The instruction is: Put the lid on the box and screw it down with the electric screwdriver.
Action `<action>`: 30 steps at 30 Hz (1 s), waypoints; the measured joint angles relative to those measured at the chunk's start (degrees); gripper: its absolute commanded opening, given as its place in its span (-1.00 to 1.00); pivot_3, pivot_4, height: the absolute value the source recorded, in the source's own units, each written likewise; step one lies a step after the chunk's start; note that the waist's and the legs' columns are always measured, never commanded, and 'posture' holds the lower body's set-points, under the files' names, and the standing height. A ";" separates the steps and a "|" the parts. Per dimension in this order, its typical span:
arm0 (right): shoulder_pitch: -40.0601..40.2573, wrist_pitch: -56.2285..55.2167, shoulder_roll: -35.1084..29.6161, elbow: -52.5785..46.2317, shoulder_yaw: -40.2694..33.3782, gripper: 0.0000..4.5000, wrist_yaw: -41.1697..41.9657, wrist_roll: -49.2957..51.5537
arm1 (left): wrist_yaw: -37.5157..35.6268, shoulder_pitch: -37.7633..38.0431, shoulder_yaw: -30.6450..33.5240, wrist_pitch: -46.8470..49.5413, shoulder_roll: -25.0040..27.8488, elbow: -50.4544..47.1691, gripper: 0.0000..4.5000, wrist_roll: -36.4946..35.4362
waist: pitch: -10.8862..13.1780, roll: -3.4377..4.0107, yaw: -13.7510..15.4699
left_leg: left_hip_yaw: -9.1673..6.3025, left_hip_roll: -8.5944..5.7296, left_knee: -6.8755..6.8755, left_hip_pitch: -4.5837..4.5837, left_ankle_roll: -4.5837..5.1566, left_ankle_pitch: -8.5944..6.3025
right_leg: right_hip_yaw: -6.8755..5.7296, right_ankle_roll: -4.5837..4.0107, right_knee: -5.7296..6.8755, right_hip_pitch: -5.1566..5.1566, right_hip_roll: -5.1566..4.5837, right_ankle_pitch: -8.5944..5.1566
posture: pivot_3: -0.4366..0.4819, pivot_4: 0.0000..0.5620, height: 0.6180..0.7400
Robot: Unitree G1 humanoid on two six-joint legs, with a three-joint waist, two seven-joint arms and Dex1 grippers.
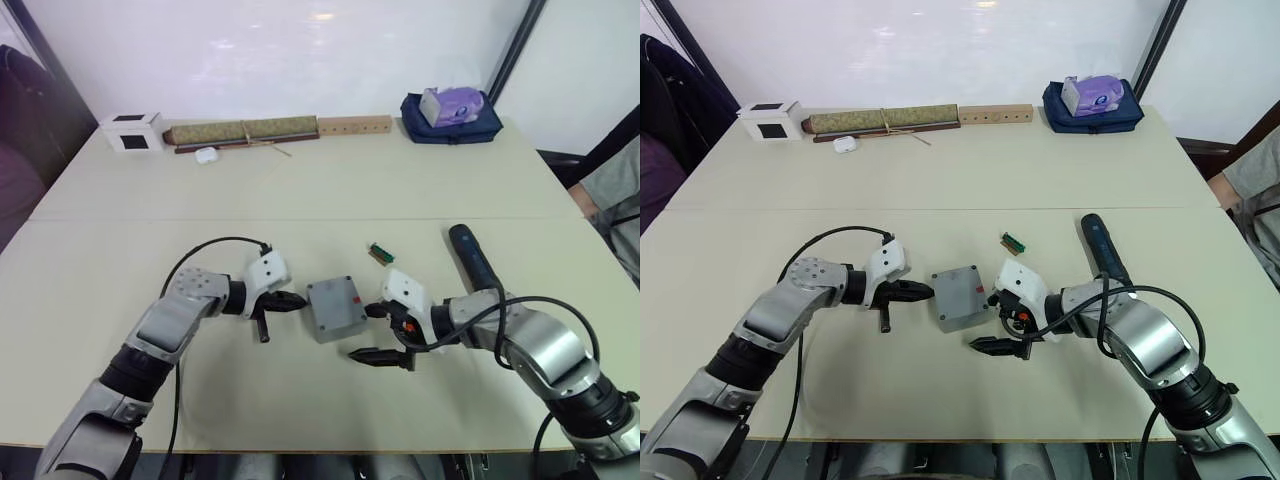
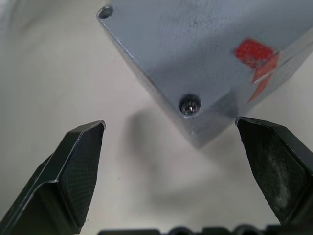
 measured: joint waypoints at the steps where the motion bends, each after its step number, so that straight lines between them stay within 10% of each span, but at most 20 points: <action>1: -0.01 0.68 0.14 -0.25 -0.36 0.98 -0.56 0.18 | -0.06 -0.10 -0.14 -0.01 -0.31 0.10 -1.00 0.07 | 0.00 0.00 0.03 | 0.00 0.00 0.00 0.00 0.00 0.00 | 0.00 0.00 0.01 0.00 -0.01 0.00 | -0.05 -0.47 1.00; 19: -0.02 3.24 0.55 -1.13 -1.15 0.98 -4.17 1.72 | 0.33 -1.77 -0.91 -3.19 -2.16 2.75 -1.00 2.27 | -0.01 -0.01 0.06 | 0.01 -0.03 0.01 0.00 0.00 0.00 | 0.00 0.00 0.01 0.01 -0.02 0.00 | -0.05 -0.47 1.00; 30: -7.99 1.23 -4.47 6.34 -19.58 0.98 2.87 10.95 | -0.68 -2.18 6.57 3.33 0.71 -2.30 -1.00 -4.72 | -0.01 -0.02 -0.39 | 0.02 0.08 -0.01 0.05 0.00 0.00 | 0.01 -0.01 0.06 0.00 0.09 0.01 | -0.05 -0.47 1.00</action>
